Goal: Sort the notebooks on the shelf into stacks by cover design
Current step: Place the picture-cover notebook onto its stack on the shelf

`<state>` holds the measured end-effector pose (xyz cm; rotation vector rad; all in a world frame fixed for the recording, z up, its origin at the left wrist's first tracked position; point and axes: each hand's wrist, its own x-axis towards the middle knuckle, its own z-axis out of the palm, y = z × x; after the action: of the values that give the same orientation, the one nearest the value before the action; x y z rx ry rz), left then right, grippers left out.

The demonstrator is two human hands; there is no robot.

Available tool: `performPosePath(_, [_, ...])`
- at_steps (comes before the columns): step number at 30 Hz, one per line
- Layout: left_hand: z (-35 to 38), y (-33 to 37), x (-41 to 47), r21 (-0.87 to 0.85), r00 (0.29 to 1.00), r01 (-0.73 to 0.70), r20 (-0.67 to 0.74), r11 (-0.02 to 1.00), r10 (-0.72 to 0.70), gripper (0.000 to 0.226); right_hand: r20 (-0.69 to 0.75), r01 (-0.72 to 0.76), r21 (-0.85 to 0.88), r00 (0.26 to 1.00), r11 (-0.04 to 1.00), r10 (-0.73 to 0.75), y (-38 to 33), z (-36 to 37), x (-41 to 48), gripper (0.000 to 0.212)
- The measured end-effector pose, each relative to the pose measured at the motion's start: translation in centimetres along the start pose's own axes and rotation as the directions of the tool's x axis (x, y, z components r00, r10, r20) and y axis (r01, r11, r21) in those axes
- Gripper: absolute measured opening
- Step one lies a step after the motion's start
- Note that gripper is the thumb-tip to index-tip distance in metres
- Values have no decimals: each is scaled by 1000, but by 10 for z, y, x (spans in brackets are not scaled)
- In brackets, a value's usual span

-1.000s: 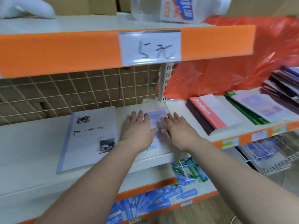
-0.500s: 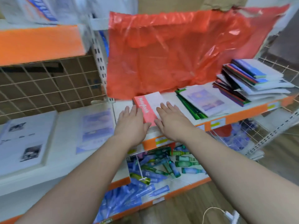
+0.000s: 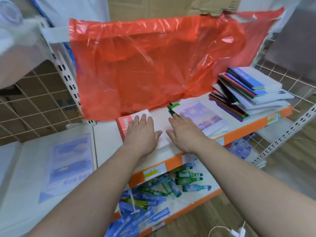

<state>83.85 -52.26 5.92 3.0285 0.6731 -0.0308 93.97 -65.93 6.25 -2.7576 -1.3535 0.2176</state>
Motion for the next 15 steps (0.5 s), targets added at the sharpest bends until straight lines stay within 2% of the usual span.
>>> performPosePath(9, [7, 34, 47, -24, 1000, -9, 24, 1000, 9, 64, 2, -17, 1, 1000, 1000, 17, 56, 3, 35, 59])
performPosePath(15, [21, 76, 74, -19, 998, 57, 41, 998, -56, 58, 5, 14, -12, 1000, 1000, -14, 116, 8, 55, 58])
